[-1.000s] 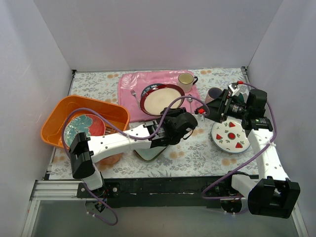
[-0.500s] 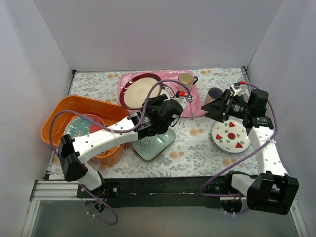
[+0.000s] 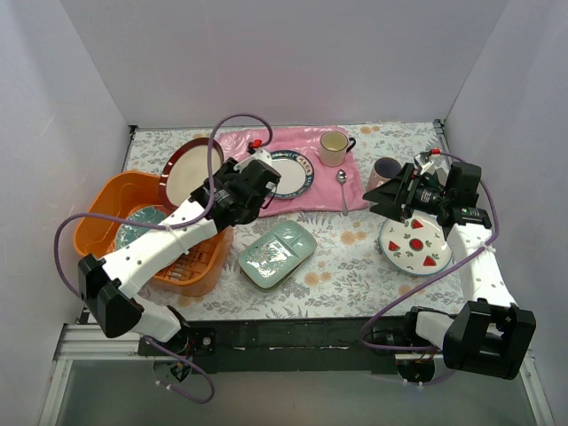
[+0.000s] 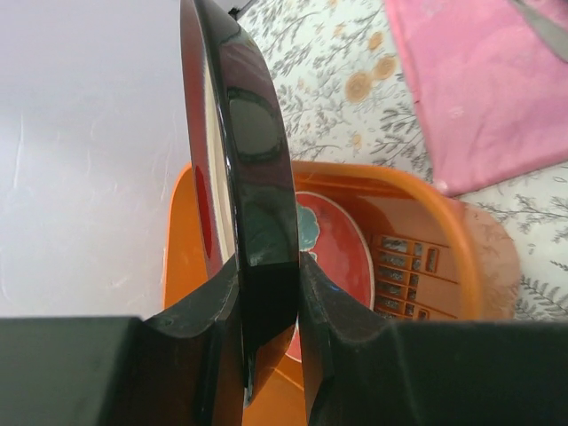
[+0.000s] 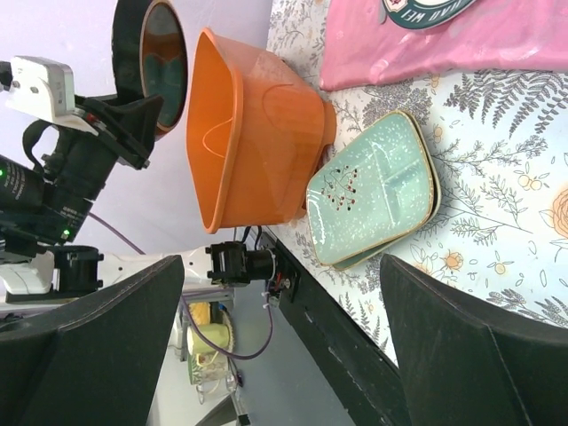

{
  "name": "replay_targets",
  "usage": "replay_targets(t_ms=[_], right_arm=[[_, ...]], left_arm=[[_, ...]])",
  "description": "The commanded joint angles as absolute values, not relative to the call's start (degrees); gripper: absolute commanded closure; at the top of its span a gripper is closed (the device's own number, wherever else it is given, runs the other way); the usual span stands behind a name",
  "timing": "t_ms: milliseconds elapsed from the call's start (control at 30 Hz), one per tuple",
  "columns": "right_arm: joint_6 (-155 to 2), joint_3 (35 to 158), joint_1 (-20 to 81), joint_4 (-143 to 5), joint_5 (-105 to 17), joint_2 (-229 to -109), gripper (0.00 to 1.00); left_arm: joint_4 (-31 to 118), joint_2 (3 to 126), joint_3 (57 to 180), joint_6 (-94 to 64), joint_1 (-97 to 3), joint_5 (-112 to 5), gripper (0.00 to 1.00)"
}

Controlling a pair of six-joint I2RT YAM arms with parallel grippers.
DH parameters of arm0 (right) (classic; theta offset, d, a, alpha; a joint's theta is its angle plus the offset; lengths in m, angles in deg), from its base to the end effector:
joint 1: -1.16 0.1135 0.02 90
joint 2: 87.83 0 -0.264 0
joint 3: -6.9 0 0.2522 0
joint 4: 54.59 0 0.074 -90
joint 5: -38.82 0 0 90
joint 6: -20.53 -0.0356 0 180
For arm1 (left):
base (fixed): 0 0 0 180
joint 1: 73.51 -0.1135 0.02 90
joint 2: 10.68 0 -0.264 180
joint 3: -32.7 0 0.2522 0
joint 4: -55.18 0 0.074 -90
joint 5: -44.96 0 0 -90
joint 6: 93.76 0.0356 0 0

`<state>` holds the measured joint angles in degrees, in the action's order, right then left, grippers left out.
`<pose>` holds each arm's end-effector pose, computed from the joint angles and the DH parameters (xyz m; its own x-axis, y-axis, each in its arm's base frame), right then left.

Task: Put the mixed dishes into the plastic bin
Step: Place the plate in the plastic bin.

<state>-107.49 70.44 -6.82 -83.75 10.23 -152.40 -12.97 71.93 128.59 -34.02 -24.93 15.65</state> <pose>0.2395 -0.0020 0.3016 -0.8144 0.4118 -0.4090 -0.2330 0.4133 0.8802 0.2112 -0.1925 0.3585 -0.4851 0.1769 -0.8564 -0.2423 0.9138 0.3260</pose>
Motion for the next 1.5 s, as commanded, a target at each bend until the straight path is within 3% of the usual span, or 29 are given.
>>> replay_targets(t_ms=[0, 667, 1467], right_arm=[[-105.0, 72.0, -7.4, -84.5, 10.4, -153.1, 0.01], [-102.3, 71.5, -7.9, -86.2, 10.8, -154.3, 0.02], [-101.7, 70.5, -8.9, -86.3, 11.3, -154.9, 0.02]], left_arm=[[-12.5, 64.6, 126.0, -37.1, -28.6, 23.1, 1.00], [13.8, 51.5, 96.0, -22.8, -44.3, 14.2, 1.00], [21.0, 53.0, 87.9, -18.6, -52.2, 7.4, 1.00]])
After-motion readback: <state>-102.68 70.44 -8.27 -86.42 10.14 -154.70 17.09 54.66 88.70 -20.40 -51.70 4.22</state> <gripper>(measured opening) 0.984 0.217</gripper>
